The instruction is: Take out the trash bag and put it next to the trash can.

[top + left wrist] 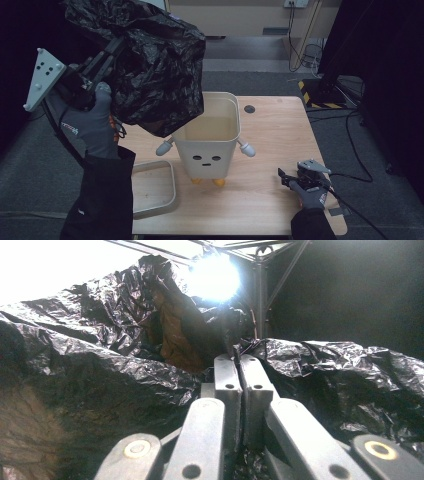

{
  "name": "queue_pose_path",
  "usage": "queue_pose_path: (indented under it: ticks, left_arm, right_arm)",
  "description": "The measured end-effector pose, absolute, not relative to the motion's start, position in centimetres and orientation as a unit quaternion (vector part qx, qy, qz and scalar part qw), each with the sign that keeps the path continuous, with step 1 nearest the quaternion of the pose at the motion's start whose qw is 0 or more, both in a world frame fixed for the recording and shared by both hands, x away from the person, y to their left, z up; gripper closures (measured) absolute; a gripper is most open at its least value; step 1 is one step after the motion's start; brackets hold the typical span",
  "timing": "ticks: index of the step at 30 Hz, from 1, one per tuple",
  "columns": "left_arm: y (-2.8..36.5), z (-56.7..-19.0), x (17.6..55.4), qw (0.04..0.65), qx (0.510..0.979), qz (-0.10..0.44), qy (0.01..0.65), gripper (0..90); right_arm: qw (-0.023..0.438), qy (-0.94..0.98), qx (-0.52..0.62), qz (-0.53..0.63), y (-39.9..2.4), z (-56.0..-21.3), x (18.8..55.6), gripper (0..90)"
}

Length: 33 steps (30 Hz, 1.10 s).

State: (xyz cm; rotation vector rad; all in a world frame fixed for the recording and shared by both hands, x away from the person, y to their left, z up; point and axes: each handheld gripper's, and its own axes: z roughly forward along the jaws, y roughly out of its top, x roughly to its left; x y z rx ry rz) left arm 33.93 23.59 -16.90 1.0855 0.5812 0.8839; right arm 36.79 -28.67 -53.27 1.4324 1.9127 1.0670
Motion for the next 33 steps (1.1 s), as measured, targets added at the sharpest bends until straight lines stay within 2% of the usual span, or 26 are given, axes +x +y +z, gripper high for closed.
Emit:
queue_pose_path:
  ticks: [13, 33]
  left_arm:
    - [26.6, -18.0, 34.5, 0.704, 0.488, 0.422, 0.296, 87.7]
    - [29.5, -21.3, 36.4, 0.677, 0.491, 0.422, 0.351, 87.7]
  right_arm:
    - [0.247, 0.716, 0.532, 0.377, -28.5, -53.3, 36.9, 14.9]
    - [0.237, 0.731, 0.534, 0.352, -28.4, -53.5, 37.2, 13.1]
